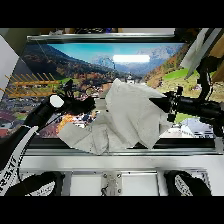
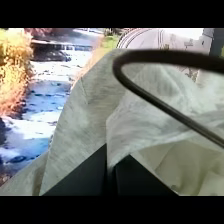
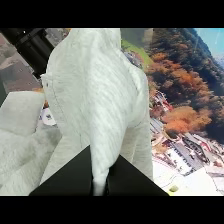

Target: Fold the clothes and pants, and hang the long-sleeved shirts on hangers.

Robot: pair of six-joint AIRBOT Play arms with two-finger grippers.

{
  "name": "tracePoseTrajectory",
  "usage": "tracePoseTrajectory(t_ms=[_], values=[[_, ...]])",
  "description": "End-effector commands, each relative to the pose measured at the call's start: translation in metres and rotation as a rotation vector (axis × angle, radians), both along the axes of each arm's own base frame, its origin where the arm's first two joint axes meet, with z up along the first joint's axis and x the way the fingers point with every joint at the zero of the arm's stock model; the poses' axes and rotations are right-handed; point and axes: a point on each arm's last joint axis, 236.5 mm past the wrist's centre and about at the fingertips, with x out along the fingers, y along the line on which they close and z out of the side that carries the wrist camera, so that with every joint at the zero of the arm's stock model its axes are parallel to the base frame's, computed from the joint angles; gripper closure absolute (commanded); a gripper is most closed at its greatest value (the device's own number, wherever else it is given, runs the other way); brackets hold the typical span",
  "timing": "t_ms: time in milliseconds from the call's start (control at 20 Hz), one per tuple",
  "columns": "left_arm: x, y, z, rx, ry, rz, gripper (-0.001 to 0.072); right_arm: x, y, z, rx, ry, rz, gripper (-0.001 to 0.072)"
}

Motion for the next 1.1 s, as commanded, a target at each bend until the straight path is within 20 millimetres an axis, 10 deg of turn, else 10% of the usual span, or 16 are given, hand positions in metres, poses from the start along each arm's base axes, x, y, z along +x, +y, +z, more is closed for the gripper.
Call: tracePoseTrajectory(t_ms=[0,250,650,1050], values=[[0.009,0.019,0.002,0.012,-0.021,0.020,0.0696,-0.013,-0.004,-0.002,-0.045,0.029,-0.006,0.0694],[0.016,0.034,0.002,0.018,-0.031,0.042,0.0696,-0.024,-0.009,0.006,-0.065,0.015,-0.021,0.0694],[0.001,-0.003,0.005,0.020,-0.054,-0.064,0.0696,-0.019,-0.003,0.054,0.101,-0.067,-0.065,0.0695],[0.020,0.038,0.005,0.023,-0.052,0.041,0.0696,-0.038,0.001,0.036,0.033,0.015,-0.027,0.0695]])
